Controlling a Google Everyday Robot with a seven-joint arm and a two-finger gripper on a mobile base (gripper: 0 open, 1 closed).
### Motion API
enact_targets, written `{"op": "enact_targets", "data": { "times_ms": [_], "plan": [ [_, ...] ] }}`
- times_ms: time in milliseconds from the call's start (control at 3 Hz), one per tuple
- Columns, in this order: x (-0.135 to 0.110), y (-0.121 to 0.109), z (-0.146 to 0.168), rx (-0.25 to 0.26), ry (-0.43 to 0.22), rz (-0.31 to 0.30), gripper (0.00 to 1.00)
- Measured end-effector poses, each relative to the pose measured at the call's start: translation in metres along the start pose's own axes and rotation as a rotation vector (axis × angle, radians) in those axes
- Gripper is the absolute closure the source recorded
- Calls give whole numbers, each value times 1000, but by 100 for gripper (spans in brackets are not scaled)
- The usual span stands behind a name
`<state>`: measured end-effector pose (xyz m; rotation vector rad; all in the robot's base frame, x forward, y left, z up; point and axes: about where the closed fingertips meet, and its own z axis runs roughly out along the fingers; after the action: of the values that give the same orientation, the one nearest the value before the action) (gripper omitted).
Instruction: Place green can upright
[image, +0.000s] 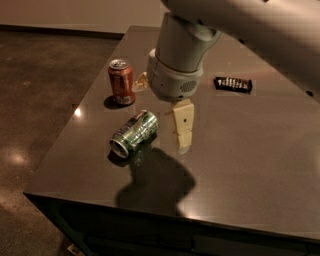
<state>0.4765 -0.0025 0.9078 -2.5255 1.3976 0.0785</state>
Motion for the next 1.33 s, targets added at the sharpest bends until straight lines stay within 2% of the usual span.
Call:
{"op": "enact_targets", "data": {
  "times_ms": [333, 667, 1000, 1333],
  "plan": [
    [-22, -4, 20, -23, 23, -87, 0],
    [-36, -9, 37, -51, 48, -143, 0],
    [-46, -15, 56, -92, 68, -179, 0],
    [-46, -20, 69, -119, 85, -189, 0]
  ]
}}
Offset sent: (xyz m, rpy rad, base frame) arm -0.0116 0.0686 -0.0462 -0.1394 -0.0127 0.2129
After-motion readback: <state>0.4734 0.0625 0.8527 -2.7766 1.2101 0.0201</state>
